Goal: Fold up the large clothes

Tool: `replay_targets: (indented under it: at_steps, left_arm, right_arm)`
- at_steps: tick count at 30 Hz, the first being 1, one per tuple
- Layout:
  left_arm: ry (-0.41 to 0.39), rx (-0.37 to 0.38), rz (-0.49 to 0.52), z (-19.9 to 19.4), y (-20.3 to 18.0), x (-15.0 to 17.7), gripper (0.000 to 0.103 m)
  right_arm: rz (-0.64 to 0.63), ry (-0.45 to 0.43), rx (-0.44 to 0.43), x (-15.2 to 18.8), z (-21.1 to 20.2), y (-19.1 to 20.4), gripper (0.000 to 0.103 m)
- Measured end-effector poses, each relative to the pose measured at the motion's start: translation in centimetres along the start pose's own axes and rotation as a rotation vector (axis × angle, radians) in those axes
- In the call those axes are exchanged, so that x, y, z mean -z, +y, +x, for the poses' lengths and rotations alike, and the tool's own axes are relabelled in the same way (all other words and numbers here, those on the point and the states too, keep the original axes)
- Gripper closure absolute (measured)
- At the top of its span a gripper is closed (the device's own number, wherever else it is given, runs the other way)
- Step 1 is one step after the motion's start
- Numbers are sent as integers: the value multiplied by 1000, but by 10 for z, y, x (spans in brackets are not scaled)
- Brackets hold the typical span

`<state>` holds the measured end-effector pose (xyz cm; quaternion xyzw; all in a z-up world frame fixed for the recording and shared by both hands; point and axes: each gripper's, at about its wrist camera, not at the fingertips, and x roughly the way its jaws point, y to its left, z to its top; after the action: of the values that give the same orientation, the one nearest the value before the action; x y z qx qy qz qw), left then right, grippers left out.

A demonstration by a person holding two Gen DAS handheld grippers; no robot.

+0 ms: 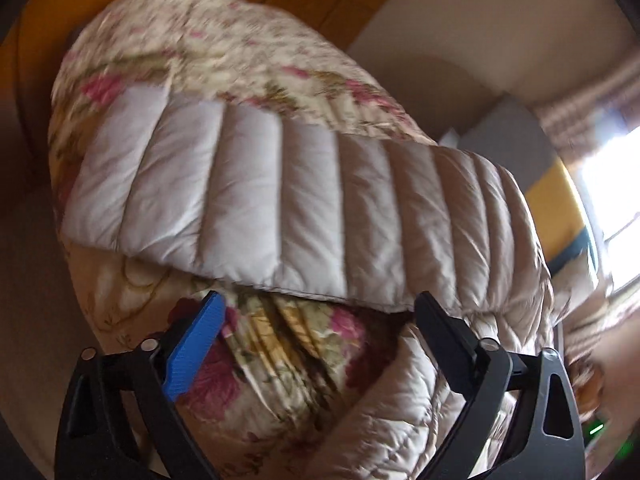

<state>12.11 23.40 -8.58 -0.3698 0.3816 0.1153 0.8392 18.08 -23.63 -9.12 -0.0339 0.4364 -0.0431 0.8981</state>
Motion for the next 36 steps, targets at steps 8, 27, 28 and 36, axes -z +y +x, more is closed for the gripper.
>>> replay_targets:
  at_steps: [8, 27, 28, 36]
  left_arm:
    - [-17, 100, -202, 16, 35, -32, 16]
    - [-179, -89, -135, 22, 47, -168, 99]
    - [-185, -97, -126, 21, 37, -172, 99]
    - [-405, -48, 229, -28, -104, -143, 99]
  right_arm:
    - [50, 14, -45, 17, 19, -15, 2]
    - [47, -4, -45, 18, 13, -14, 2]
    - [47, -3, -46, 18, 13, -14, 2]
    - [57, -1, -53, 15, 15, -16, 2]
